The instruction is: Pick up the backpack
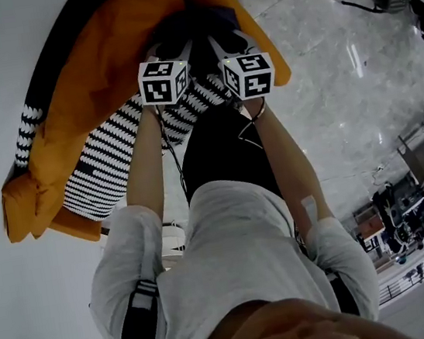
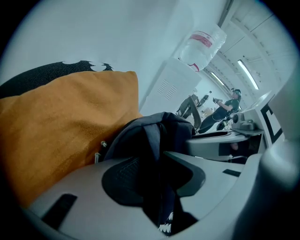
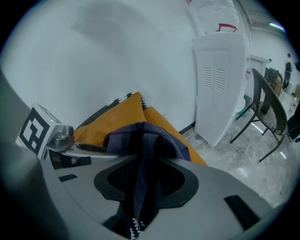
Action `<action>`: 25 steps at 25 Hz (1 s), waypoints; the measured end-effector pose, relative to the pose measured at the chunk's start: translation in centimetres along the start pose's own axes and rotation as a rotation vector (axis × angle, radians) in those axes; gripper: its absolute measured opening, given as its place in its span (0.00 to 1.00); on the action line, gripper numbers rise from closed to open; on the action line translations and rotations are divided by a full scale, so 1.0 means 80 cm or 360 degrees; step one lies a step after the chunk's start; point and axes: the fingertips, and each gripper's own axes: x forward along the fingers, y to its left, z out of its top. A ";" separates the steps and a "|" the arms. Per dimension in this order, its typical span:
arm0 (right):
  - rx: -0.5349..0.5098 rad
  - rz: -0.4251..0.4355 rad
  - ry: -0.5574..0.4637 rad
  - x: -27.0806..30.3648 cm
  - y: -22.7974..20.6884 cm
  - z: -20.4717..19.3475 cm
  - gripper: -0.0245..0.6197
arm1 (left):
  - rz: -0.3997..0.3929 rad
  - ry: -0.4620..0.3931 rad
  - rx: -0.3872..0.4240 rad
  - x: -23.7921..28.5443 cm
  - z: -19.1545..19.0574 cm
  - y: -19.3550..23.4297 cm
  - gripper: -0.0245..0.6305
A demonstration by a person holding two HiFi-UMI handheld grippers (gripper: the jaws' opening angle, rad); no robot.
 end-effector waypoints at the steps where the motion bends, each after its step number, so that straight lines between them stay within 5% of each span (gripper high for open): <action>1: 0.0013 -0.0004 0.0003 0.000 -0.001 0.001 0.26 | -0.0004 -0.0001 -0.0004 0.000 0.001 0.000 0.24; 11: 0.0087 -0.0207 0.0040 0.010 0.003 0.000 0.16 | 0.0030 -0.0057 -0.0039 0.000 -0.002 0.018 0.12; 25: 0.0055 0.0020 -0.0070 -0.021 0.032 0.002 0.12 | 0.0113 -0.0134 0.0053 -0.040 0.002 -0.006 0.07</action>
